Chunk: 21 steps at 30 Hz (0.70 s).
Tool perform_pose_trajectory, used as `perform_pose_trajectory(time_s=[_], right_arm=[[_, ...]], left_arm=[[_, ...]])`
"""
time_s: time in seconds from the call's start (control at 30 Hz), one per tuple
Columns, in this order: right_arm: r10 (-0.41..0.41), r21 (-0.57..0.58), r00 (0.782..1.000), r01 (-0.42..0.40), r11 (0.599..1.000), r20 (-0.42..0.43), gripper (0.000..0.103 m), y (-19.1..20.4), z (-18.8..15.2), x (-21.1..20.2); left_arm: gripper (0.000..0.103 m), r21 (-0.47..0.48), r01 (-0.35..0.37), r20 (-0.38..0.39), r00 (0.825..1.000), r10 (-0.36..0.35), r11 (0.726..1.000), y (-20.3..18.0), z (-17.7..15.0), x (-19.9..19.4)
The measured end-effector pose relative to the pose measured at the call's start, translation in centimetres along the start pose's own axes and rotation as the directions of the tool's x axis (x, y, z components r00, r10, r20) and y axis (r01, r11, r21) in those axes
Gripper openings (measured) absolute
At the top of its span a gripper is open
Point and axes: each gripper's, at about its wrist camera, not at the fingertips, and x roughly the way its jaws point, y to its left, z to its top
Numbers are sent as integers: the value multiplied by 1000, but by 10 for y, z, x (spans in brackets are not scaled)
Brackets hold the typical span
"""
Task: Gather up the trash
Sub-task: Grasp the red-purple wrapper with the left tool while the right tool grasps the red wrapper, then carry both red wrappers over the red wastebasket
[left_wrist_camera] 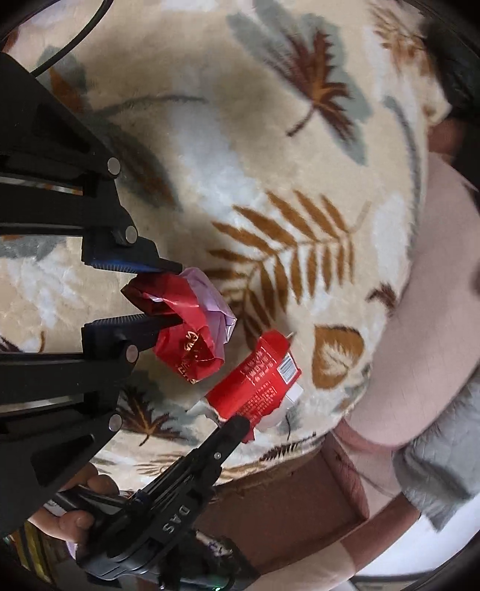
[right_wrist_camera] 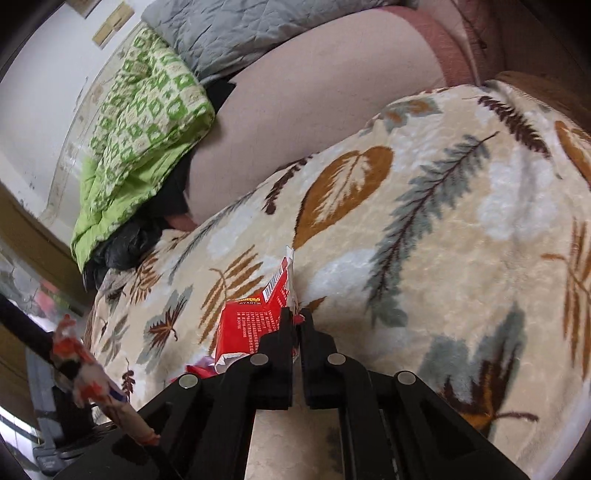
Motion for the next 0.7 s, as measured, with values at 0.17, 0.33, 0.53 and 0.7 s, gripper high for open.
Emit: perform_pose_trajectory(time_s=[0.17,0.33,0.53,0.7], right_arm=[[-32,22,998,31,999,52,4,2,-3,-42],[-67,26,993,65,998,102,4,5,-9,-91],[-72,30,987,68,997,144,4,9,-21,-144],[-57,23,981,54,998,184,4,15,-51,-192]], left_arm=[[19,16,6,24,1000,-7,1000,-11,-8,-20],[19,28,24,51,998,-26,999,-25,-22,-47],[19,44,48,118,992,-53,998,-38,-61,-96],[19,74,63,174,982,-75,995,-47,-106,-134]])
